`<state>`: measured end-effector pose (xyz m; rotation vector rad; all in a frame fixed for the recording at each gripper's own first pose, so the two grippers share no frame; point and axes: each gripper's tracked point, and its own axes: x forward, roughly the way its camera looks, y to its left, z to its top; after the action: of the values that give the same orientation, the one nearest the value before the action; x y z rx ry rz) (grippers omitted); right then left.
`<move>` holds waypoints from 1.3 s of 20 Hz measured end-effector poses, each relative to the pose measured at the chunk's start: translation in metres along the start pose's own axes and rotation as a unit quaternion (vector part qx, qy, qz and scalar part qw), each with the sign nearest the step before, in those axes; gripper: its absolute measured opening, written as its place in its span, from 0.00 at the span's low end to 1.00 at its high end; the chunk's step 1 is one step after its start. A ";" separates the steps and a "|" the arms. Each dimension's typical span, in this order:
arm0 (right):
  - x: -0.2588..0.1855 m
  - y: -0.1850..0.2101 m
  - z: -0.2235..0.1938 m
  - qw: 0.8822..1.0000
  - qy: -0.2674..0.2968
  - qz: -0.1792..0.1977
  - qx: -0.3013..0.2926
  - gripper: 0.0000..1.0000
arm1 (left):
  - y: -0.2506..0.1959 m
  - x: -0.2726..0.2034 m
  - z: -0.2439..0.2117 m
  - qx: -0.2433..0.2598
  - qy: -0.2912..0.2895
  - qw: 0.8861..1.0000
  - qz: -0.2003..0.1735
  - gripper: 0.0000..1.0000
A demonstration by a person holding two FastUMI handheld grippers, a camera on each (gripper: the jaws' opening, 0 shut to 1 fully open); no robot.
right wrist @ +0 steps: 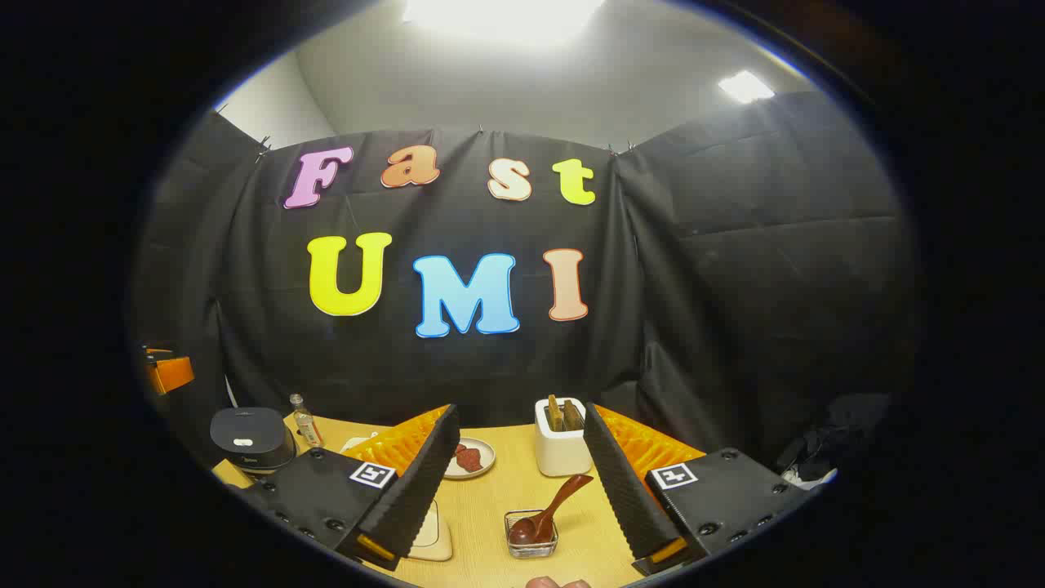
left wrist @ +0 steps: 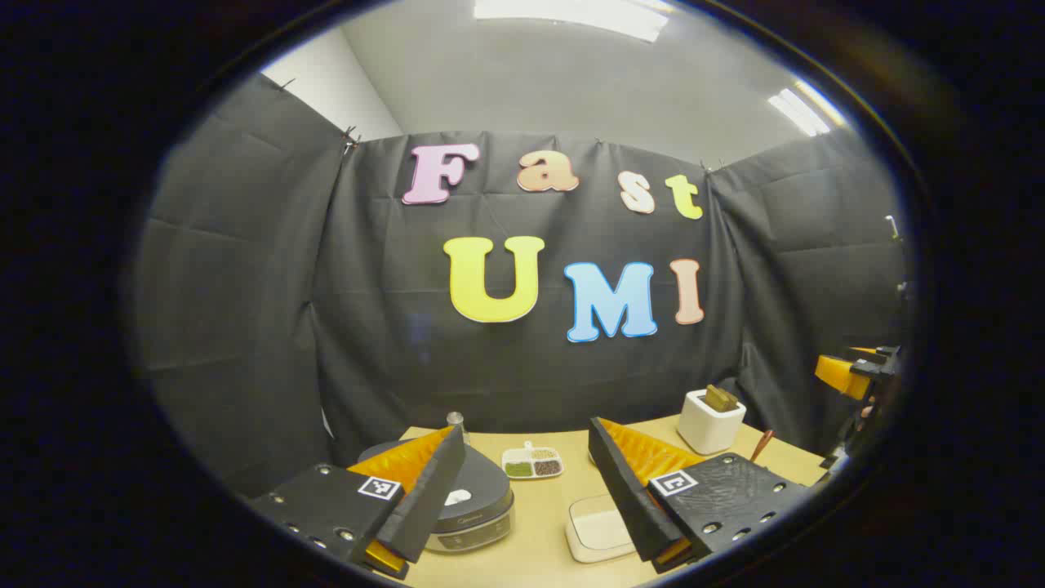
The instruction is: Close the left gripper, press the button to open the rice cooker; take a wooden spoon from the chopstick holder with the right hand, scoop a spoonful of rice and pour it into the rice cooker, then put the wooden spoon back into the chopstick holder.
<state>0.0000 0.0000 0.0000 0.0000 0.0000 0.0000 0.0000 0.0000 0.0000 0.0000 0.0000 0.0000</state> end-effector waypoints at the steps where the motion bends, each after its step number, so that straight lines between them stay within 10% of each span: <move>1: -0.001 0.001 -0.002 1.000 -0.001 0.000 -0.001 0.98 | -0.001 -0.001 0.000 0.002 -0.003 1.000 0.000 0.96; 26: -0.005 0.025 -0.011 1.000 0.005 0.016 -0.023 0.96 | 0.072 -0.001 -0.015 -0.043 0.021 0.997 0.069 0.94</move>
<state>-0.0049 0.0254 -0.0111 -0.0470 0.0101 0.0321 -0.0014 0.0723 -0.0148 -0.0851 0.0413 0.1372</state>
